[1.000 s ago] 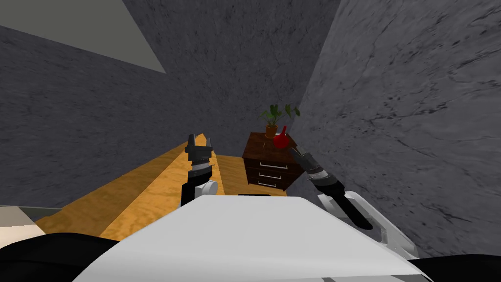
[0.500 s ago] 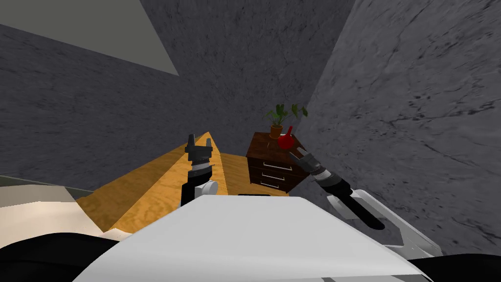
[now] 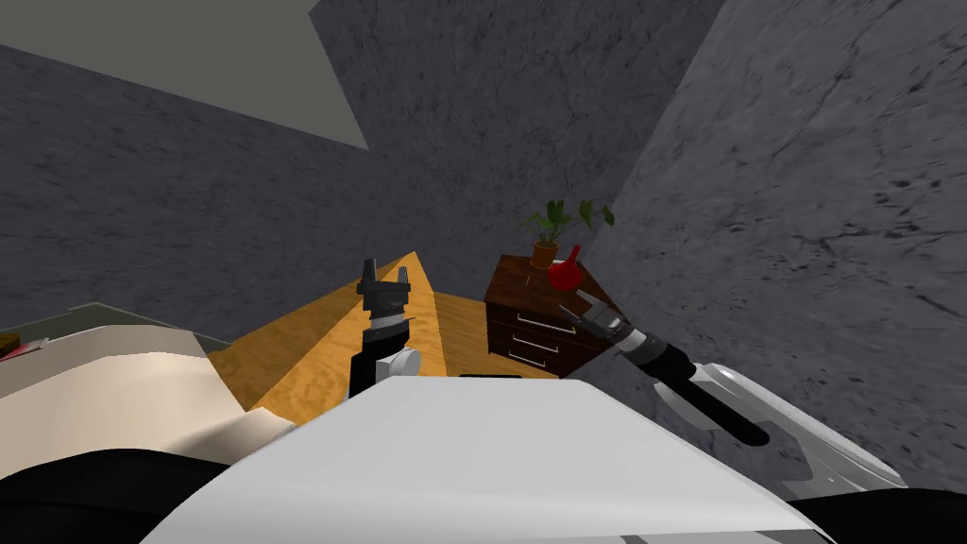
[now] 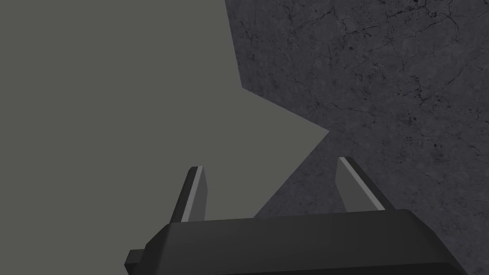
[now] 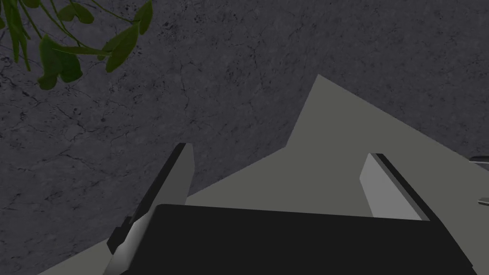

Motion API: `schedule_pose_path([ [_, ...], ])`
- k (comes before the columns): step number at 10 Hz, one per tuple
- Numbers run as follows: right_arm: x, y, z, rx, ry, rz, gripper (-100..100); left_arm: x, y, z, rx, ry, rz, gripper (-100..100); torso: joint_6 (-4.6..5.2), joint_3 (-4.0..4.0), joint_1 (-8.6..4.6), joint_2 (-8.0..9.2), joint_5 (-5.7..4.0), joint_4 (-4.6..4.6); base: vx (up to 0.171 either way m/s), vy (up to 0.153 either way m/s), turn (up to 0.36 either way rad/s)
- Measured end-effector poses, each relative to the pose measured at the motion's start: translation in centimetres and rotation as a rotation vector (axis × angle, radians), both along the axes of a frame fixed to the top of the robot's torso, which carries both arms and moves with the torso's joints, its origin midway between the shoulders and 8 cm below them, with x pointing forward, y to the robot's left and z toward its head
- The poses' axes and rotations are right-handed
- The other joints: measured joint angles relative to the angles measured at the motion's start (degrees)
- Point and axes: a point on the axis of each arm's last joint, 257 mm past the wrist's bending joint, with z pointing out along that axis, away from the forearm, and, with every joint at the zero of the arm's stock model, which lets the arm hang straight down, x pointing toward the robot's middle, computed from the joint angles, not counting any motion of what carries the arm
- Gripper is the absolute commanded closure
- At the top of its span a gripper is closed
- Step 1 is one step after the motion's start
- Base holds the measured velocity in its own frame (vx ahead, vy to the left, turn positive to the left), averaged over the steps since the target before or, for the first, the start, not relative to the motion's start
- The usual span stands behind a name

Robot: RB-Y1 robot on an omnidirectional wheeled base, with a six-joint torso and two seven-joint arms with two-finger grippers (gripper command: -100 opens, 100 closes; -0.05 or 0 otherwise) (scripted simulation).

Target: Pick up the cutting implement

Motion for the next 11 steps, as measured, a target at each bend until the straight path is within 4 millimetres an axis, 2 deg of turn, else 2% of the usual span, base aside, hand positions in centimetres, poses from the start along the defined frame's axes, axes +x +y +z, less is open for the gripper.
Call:
schedule_pose_path([
  [2,0.4,-1.2,-1.4,-0.133,0.011,0.011,-100,0.0,0.0,0.0,0.000,0.000,0.000,0,-0.02,-0.01,-0.02,-0.02,0.00,0.00,0.001,0.041,0.164],
  [6,-0.4,-3.7,-4.6,-0.390,0.040,0.049,-100,0.0,0.0,0.0,0.000,0.000,0.000,0,-0.01,-0.04,0.05,-0.07,0.01,-0.02,0.014,0.053,0.168],
  [8,-0.6,-4.9,-5.2,-0.459,0.048,0.061,-100,0.0,0.0,0.0,0.000,0.000,0.000,0,0.06,-0.02,-0.08,-0.03,-0.02,0.00,0.013,0.032,0.087],
  [11,-1.2,-7.9,-7.8,-0.638,0.076,0.103,-100,0.0,0.0,0.0,0.000,0.000,0.000,0,-0.02,-0.08,0.04,-0.15,0.00,-0.03,0.031,0.051,0.166],
])
